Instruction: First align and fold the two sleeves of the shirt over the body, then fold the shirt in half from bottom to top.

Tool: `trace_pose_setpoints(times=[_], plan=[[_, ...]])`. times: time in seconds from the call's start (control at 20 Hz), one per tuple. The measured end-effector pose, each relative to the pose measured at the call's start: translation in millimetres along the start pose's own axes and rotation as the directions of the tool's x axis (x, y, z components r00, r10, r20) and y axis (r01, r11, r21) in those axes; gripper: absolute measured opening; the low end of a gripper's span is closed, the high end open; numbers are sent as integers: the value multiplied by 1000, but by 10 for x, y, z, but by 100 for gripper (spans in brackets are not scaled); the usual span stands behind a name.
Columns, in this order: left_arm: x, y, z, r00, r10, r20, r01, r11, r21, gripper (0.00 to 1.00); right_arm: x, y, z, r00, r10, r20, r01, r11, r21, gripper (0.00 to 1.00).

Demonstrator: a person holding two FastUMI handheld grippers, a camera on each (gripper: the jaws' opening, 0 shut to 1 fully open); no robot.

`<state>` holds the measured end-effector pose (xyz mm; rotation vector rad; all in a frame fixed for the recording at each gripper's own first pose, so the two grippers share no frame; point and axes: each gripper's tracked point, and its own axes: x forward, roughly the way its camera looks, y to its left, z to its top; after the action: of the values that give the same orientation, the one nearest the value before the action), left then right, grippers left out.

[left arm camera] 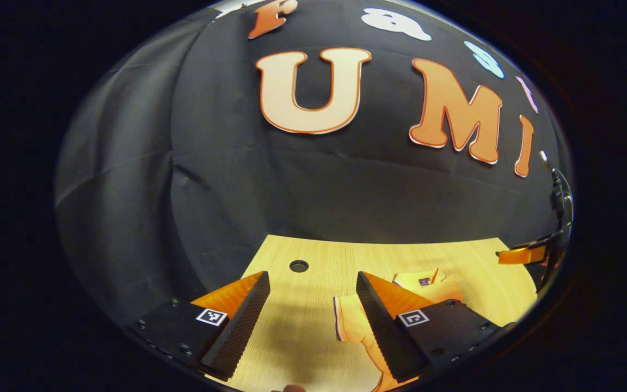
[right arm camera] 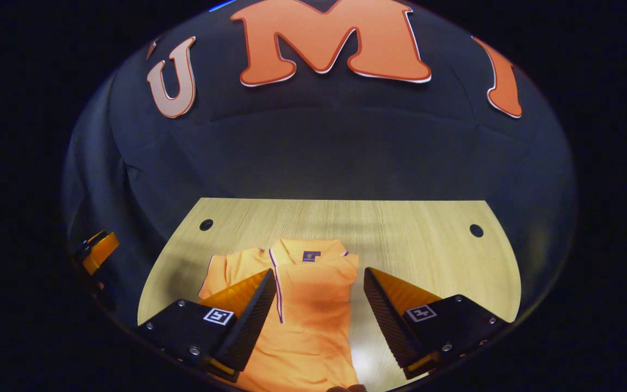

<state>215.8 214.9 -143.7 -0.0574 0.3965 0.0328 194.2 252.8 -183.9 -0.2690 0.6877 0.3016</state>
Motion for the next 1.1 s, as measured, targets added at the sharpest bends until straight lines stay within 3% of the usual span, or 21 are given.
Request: trace_pose_setpoints(times=[0.25,0.5,0.75,0.95,1.1], plan=[[606,-295,-272,984,-87,-154,92,995,27,98,-212,-384,30,999,-28,33,27,999,26,99],[1130,-588,-864,916,-132,-380,160,986,43,98,-319,-664,-118,999,-31,12,30,999,35,99],[1366,-541,-1531,820,-82,-566,127,991,40,98,-372,-855,-307,1000,-17,-18,18,998,62,99],[1381,-522,-1858,762,-73,-643,93,996,-2,98,-384,-980,-484,999,-15,-49,19,997,75,99],[1414,-487,-1969,740,-42,-672,72,997,16,99,-393,-1069,-550,998,-18,-56,23,996,85,99]])
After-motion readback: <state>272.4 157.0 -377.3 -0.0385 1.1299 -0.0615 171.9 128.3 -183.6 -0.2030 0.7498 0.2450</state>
